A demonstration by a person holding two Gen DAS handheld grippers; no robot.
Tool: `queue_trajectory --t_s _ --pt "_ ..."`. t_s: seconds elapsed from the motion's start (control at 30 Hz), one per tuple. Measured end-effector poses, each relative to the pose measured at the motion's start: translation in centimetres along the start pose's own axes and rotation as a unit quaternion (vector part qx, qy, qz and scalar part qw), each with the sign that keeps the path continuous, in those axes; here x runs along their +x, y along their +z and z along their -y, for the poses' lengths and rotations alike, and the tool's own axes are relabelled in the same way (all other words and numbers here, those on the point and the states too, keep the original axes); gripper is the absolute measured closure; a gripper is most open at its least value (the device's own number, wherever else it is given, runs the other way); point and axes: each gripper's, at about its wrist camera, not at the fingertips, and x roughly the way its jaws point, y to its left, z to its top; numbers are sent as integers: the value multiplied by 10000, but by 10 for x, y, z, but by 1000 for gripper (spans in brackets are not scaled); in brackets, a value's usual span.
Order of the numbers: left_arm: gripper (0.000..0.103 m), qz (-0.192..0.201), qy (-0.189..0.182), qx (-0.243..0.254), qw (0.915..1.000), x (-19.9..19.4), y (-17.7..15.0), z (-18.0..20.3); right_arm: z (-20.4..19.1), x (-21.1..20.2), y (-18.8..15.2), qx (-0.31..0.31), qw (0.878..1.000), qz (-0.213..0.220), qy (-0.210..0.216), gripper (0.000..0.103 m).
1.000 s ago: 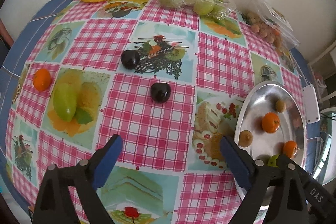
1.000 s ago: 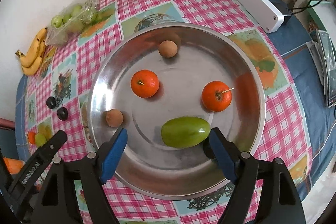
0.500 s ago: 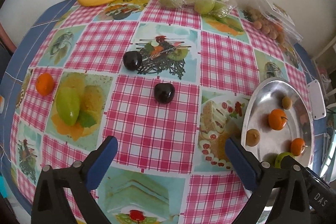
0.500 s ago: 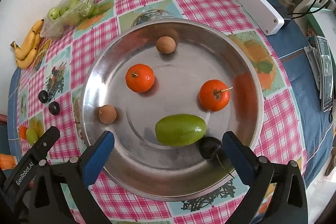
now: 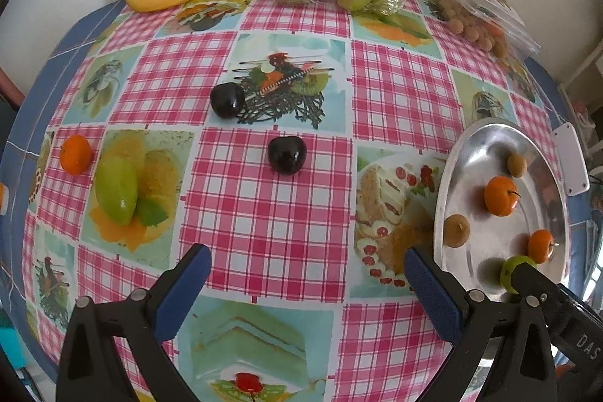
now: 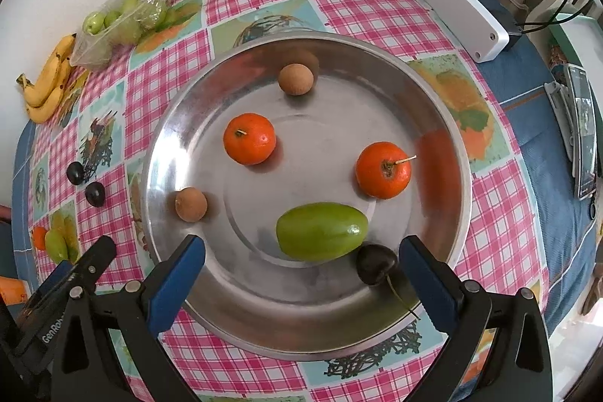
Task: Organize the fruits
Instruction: 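Move both tools back from the bowl toward another orange and a green pear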
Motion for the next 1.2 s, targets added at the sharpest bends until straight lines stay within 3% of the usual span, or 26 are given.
queue_trajectory --t_s 0.23,0.47,0.63,0.97,1.2 --pt "0 -6 -95 63 9999 -4 -1 -6 -6 0 -3 -157 9999 13 11 1" --pt "0 227 318 383 9985 -11 6 -12 -17 0 -3 -220 9996 71 144 1" --pt "0 225 389 466 9979 -12 9 -23 -31 2 -5 -405 9987 -10 314 1" --pt "0 417 360 374 9978 -32 19 -55 -70 -17 -11 -834 9947 374 474 1" --pt "0 558 889 512 9932 -38 25 -88 -96 -22 -19 -1032 9922 526 463 1"
